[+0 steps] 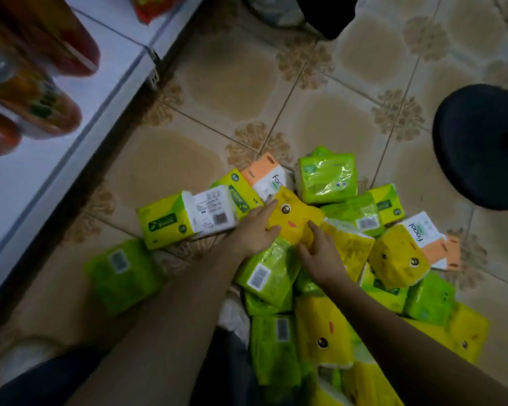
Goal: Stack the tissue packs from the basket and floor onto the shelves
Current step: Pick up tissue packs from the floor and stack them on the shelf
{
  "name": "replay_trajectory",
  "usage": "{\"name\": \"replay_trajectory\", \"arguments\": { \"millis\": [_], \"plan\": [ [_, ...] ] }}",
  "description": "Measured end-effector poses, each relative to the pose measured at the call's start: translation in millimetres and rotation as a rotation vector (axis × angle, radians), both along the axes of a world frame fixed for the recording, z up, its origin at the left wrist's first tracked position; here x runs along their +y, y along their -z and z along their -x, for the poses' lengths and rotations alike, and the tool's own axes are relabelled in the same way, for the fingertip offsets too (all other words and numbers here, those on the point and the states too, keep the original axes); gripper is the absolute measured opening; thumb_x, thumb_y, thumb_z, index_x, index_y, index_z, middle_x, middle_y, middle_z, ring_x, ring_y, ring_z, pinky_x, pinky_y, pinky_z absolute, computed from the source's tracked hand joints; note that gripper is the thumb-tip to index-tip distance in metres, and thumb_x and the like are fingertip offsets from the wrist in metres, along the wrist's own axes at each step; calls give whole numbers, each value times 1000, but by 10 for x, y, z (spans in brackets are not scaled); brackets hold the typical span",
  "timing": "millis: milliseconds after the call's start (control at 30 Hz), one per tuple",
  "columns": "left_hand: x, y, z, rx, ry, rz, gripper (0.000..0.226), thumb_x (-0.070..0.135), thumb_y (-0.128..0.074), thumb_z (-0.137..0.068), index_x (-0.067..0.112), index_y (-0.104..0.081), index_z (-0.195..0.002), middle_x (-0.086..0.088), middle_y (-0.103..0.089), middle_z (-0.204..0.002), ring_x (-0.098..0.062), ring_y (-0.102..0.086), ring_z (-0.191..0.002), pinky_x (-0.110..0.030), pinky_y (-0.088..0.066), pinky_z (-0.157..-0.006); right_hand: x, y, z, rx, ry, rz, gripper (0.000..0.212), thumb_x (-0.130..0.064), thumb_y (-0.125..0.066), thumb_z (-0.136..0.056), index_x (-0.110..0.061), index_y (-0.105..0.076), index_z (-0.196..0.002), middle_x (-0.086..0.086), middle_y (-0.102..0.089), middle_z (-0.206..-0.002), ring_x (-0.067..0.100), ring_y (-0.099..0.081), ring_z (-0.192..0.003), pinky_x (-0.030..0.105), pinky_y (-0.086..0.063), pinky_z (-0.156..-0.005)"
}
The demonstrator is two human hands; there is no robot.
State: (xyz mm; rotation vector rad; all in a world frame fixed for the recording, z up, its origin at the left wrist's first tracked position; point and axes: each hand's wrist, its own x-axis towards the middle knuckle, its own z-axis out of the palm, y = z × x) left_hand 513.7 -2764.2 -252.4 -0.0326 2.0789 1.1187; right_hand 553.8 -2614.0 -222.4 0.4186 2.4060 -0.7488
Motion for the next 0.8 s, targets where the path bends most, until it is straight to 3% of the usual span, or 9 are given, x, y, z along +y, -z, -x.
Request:
{"name": "replay_trajectory", "arguments": {
  "millis": [133, 267, 400, 567, 700, 800],
  "plan": [
    [136, 251, 79, -62, -114, -78, 68, 23, -46, -98, 27, -2, -149, -9, -12, -157, -25, -15, -144, -36, -21, -115, -13, 175, 56, 33, 44, 8, 64, -18, -52, -93, -15, -19, -147, 17, -30, -144, 30, -40, -127, 28, -34, -94],
    [129, 242, 68, -82, -242, -108, 63, 27, -44, -98, 38, -6, -148, -20, -19, -152, -29, -12, -143, -38, -20, -112, -62, 178, 96, 101, 238, 100, 58, -16, -55, -91, -11, -31, -143, 14, -38, -142, 25, -37, -130, 24, -29, -99],
    [28, -62, 61, -54, -390, -245, 59, 30, -42, -99, 45, -9, -145, -11, -11, -156, -24, -5, -145, -45, -20, -115, -182, -155, 121, 233, 389, 240, 50, -12, -58, -89, -14, -43, -136, 10, -44, -136, 22, -40, -126, 27, -33, -100],
    [-268, -889, 56, 30, -503, -316, 73, 31, -56, -90, 48, -11, -144, -7, -9, -157, -23, -7, -145, -45, -22, -115, -342, -958, 194, 360, 355, 333, 49, -11, -56, -90, -12, -42, -137, 9, -43, -138, 20, -39, -128, 29, -31, -106],
    [-629, -1765, -80, 167, -521, -239, 62, 28, -53, -94, 36, -21, -146, -9, -22, -153, -24, -22, -141, -31, -27, -109, -568, -1804, 92, 414, 291, 447, 47, -14, -54, -92, -10, -42, -137, 10, -47, -136, 22, -47, -122, 31, -38, -96],
    [-889, -2502, -370, 291, -571, -236, 53, 30, -52, -94, 35, -31, -143, -5, -28, -151, -21, -29, -138, -27, -29, -108, -807, -2464, -74, 505, 194, 570, 46, -11, -52, -92, -16, -42, -138, 7, -50, -134, 13, -47, -112, 31, -42, -92]
  ]
}}
